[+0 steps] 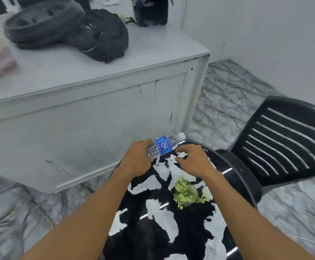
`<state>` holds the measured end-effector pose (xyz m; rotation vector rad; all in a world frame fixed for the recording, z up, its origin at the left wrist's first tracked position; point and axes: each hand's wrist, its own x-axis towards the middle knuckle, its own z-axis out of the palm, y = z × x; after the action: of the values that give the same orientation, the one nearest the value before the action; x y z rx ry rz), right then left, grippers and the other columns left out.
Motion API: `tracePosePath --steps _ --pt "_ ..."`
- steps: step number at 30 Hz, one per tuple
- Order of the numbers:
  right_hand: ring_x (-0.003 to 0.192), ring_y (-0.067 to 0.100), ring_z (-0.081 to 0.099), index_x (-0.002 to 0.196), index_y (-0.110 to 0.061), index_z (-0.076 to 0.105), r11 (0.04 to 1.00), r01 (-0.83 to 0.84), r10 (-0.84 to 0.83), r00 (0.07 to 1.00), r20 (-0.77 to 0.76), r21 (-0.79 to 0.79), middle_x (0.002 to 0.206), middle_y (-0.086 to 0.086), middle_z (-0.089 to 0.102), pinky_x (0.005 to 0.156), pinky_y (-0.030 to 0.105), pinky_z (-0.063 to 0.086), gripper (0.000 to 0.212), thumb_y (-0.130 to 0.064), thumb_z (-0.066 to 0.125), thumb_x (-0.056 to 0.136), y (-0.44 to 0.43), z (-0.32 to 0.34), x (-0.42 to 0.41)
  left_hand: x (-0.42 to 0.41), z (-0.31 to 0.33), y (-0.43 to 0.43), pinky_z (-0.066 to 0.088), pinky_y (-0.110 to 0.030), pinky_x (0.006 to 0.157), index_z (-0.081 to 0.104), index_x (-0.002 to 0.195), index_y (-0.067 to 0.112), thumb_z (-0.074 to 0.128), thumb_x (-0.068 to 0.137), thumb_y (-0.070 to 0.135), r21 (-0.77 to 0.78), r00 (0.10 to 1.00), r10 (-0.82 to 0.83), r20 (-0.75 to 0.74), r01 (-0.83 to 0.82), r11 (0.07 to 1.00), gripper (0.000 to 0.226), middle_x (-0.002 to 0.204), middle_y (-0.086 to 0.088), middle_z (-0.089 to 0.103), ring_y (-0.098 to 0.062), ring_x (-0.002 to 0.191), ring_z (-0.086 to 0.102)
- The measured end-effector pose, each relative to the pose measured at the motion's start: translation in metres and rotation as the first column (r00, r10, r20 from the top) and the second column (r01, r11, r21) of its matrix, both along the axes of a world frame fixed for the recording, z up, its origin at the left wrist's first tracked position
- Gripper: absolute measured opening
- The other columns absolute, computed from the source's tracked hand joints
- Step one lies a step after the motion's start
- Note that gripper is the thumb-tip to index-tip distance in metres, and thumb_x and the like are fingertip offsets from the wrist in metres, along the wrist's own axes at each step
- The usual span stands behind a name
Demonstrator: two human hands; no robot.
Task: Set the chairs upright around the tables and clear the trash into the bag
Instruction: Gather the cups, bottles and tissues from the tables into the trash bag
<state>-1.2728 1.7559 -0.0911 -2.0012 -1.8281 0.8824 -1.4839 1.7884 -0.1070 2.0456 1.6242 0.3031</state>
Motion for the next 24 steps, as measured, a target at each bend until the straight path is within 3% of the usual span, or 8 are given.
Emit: tracePosePath --steps 4,12,15,17,19,22,24 --pt "0.105 0.016 0.065 0.119 -0.020 0.070 0.990 -0.136 0.137 0.990 -0.030 0.030 0.119 -0.004 0.070 0.098 0.038 0.051 0.035 -0.026 0.070 0.084 -0.001 0.023 -0.082 -0.091 0.033 -0.035 0.029 -0.040 0.113 0.032 0.152 0.018 0.067 0.089 0.017 0.036 0.986 0.166 -0.008 -0.166 0.986 0.072 0.151 -0.009 0.042 -0.026 0.140 0.031" --pt "0.111 0.016 0.062 0.117 -0.021 0.069 0.866 -0.487 0.494 0.868 -0.043 0.112 0.120 -0.002 0.068 0.102 0.034 0.046 0.033 -0.023 0.070 0.084 -0.073 0.074 -0.327 -0.319 0.104 -0.186 0.036 -0.034 0.106 0.040 0.148 0.018 0.072 0.086 0.023 0.138 0.837 0.547 -0.024 -0.539 0.831 0.070 0.139 -0.008 0.055 -0.027 0.133 0.042" --pt "0.113 0.016 0.062 0.115 -0.021 0.070 0.768 -0.622 0.636 0.770 -0.060 0.155 0.119 -0.002 0.069 0.102 0.032 0.046 0.033 -0.024 0.071 0.083 -0.127 0.086 -0.430 -0.400 0.125 -0.274 0.051 -0.040 0.094 0.053 0.131 0.034 0.073 0.075 0.029 0.186 0.722 0.692 0.012 -0.681 0.708 0.060 0.118 0.001 0.067 -0.025 0.115 0.059" --pt "0.112 0.016 0.062 0.117 -0.019 0.070 0.691 -0.703 0.720 0.691 -0.071 0.168 0.121 -0.001 0.069 0.102 0.031 0.046 0.034 -0.022 0.070 0.083 -0.173 0.091 -0.497 -0.443 0.133 -0.338 0.053 -0.035 0.084 0.056 0.122 0.033 0.070 0.073 0.029 0.235 0.635 0.772 0.011 -0.752 0.615 0.051 0.105 0.004 0.069 -0.023 0.101 0.063" --pt "0.112 0.017 0.062 0.118 -0.018 0.070 0.607 -0.776 0.794 0.601 -0.090 0.170 0.121 0.000 0.069 0.102 0.031 0.046 0.035 -0.020 0.068 0.083 -0.219 0.094 -0.557 -0.475 0.133 -0.399 0.050 -0.032 0.079 0.057 0.124 0.028 0.069 0.076 0.027 0.277 0.551 0.835 -0.018 -0.799 0.533 0.050 0.107 0.002 0.068 -0.024 0.100 0.062" --pt "0.109 0.018 0.064 0.116 -0.019 0.071 0.453 -0.878 0.891 0.449 -0.065 0.152 0.117 -0.001 0.071 0.096 0.029 0.048 0.034 -0.022 0.068 0.082 -0.287 0.089 -0.635 -0.514 0.117 -0.483 0.047 -0.029 0.064 0.054 0.111 0.030 0.064 0.075 0.035 0.247 0.414 0.910 -0.020 -0.880 0.406 0.037 0.092 0.005 0.065 -0.020 0.081 0.061" --pt "0.109 0.019 0.064 0.116 -0.020 0.071 0.339 -0.934 0.941 0.337 -0.038 0.112 0.117 0.000 0.071 0.095 0.033 0.050 0.035 -0.022 0.067 0.081 -0.334 0.080 -0.679 -0.538 0.100 -0.540 0.053 -0.034 0.065 0.052 0.107 0.030 0.060 0.075 0.036 0.142 0.312 0.950 -0.011 -0.940 0.310 0.034 0.089 0.005 0.063 -0.017 0.076 0.059"
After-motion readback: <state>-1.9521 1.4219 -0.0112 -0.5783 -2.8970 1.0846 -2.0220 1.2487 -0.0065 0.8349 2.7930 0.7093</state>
